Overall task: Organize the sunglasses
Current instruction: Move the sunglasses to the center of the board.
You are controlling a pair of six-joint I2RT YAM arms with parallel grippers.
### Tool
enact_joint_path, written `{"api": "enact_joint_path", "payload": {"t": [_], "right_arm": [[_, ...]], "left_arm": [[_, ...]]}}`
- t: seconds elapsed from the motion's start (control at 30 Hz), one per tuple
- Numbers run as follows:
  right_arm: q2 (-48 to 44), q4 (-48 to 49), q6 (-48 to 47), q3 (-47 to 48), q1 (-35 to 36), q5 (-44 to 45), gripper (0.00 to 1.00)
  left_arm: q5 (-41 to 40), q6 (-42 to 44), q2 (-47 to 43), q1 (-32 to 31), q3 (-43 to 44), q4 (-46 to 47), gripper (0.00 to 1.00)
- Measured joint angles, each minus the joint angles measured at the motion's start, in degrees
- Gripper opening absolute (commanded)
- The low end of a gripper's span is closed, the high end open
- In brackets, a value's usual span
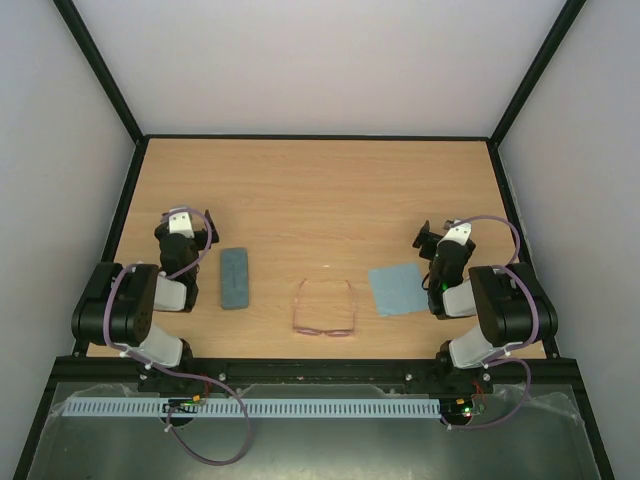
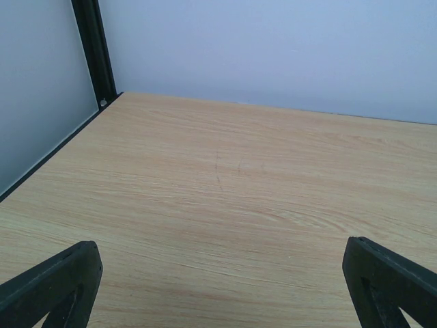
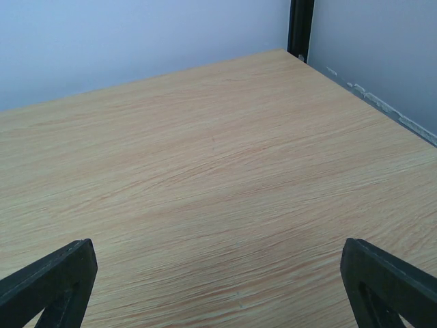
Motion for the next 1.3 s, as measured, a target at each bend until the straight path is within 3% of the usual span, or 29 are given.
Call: {"api": "enact_joint_path", "payload": {"t": [0.8,0.97,1.17,1.3], "right_arm": [[0.0,0.0,0.0,0.0,0.0,0.0,0.99],[-0.6,0.0,-1.0,-0.4,0.0,-1.9,0.99],[-15.4,-10.9,-0.7,1.0,0.0,-3.7,0.99],[-25.0,-24.6,4.4,8.3,0.0,-4.6,0.98]], "left_arm": [[0.2,0.2,0.0,0.0,0.0,0.0,0.99],[1.0,1.2,-4.9,-0.4,1.4,-7.2,1.00],[2.7,1.6,-15.7,-2.4,8.7,-18.3,0.99],[5.8,-1.1,-19.4,-4.0,15.8,-26.3,0.99]]}}
